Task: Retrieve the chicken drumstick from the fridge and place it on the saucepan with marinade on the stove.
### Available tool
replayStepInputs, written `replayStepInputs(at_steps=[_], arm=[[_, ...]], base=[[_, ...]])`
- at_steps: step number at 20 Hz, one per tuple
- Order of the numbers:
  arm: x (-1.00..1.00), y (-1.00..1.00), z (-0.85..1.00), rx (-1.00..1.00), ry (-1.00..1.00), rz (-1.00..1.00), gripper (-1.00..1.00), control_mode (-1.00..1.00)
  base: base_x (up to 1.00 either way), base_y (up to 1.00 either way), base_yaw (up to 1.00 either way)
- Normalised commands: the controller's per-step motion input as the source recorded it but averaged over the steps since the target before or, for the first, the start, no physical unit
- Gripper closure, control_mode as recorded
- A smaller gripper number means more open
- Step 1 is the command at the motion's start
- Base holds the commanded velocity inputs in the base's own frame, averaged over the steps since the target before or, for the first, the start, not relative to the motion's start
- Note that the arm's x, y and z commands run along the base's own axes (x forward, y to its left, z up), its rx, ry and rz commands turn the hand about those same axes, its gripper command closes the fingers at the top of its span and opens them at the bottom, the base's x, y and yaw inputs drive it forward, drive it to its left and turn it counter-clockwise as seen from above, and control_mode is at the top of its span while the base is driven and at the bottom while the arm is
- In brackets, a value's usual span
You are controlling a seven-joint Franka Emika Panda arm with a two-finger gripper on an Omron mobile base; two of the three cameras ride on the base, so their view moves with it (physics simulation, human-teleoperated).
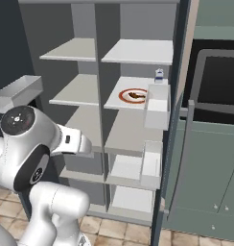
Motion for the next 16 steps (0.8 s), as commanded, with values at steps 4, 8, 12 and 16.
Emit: replayStepInputs(at_steps=[4,8,12,16], arm=[[0.00,0.10,-0.05,0.00,0.00,-0.01,-1.00,-1.00],[0.00,0.00,0.00,0.00,0.00,0.00,-1.00,-1.00],[0.00,0.00,0.00,0.00,0.00,0.00,-1.00,1.00],[0.00,0.00,0.00,0.00,0.00,0.00,-1.00,1.00]], base=[[0.00,0.00,0.00],[0.00,0.00,0.00],[0.05,0.00,0.00],[0.54,-0.14,0.00]])
